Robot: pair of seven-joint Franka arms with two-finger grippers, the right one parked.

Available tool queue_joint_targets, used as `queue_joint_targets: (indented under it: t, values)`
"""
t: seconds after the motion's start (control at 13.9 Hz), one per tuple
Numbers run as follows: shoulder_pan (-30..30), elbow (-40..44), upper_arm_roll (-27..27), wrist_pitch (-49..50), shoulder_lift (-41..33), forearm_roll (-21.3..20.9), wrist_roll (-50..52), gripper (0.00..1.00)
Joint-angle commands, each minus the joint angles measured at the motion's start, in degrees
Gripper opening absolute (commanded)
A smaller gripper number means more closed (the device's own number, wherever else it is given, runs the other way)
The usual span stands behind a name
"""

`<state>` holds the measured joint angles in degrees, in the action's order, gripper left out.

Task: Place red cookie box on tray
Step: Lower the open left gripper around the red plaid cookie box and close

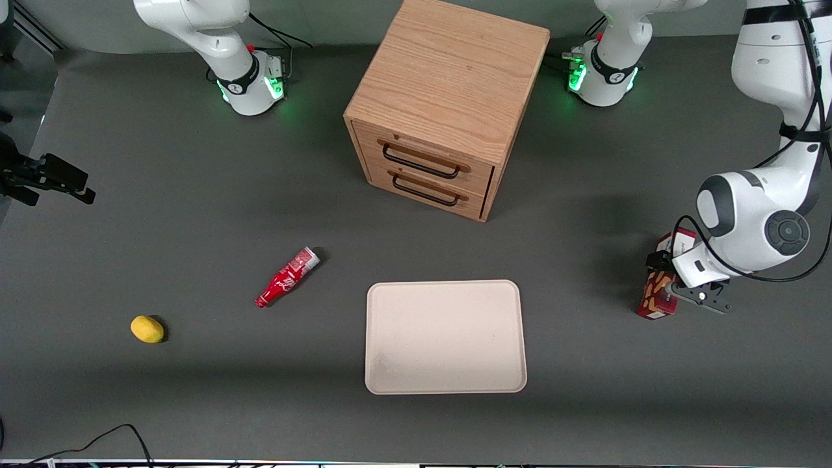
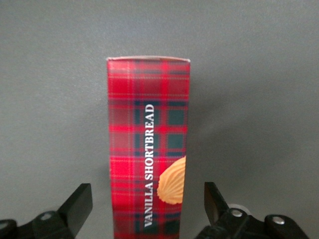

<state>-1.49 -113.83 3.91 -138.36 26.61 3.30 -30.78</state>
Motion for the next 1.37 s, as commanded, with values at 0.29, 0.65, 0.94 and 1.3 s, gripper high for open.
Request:
queue_joint_targets:
  t: [0.29,0.65,0.94,1.3]
  values:
    - [0.6,-1.0,0.2,-0.8,-0.8,0.7,-1.4,0.95]
    - [0.6,-1.1,0.2,-0.7,-1.1,0.7,-3.0,0.11]
    - [0.7,-1.0,0.2,-0.2,-1.4,0.7,-3.1,0.0]
    - [2.5,0.8,0.1,6.6,-6.1,0.7,-0.9,0.0]
